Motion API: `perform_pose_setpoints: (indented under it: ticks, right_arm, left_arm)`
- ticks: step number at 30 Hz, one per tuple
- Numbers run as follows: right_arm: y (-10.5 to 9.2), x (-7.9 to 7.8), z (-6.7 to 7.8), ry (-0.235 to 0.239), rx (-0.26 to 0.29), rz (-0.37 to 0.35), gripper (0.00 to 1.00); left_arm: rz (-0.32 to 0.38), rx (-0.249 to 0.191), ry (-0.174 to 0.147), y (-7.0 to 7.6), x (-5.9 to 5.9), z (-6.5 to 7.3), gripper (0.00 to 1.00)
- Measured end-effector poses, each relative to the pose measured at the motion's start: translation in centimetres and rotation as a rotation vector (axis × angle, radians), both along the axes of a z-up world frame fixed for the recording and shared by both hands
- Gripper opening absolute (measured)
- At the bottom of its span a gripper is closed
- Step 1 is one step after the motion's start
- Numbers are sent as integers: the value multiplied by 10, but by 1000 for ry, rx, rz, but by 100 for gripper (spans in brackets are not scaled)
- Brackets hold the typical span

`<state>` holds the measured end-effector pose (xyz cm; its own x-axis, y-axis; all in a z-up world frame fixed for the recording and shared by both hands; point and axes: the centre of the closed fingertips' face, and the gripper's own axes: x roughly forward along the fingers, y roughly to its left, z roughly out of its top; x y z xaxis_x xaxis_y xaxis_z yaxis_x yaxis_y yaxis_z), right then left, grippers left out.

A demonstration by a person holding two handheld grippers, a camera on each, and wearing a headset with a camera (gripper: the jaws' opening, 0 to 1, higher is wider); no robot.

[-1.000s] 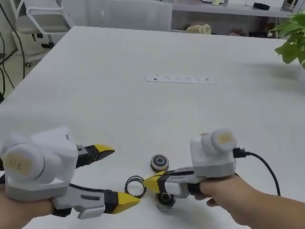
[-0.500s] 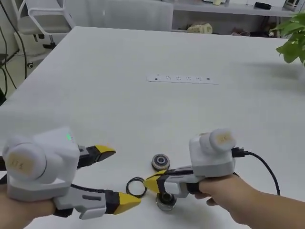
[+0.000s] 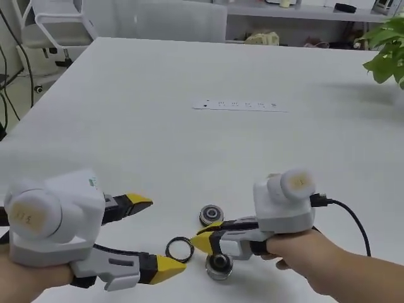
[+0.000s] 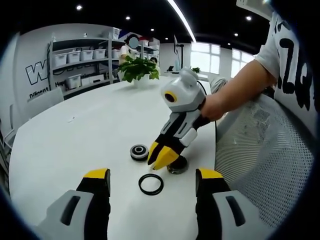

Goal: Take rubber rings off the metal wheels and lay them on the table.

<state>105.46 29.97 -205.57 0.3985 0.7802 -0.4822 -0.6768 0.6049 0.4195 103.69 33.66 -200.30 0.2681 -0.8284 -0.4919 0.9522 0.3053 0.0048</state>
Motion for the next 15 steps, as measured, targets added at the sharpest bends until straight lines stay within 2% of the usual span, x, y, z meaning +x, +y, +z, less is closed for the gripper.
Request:
perform_pose_setpoints:
  ticks: [11,15]
  right_arm:
    - [-17,17,14,-35,27,-67,13]
    - [-24,21,16,-53,16,-83,14]
  left_arm:
    - [2,6,-6,-2,9,2,67]
    - [13,2,-5,-2,16,3,67]
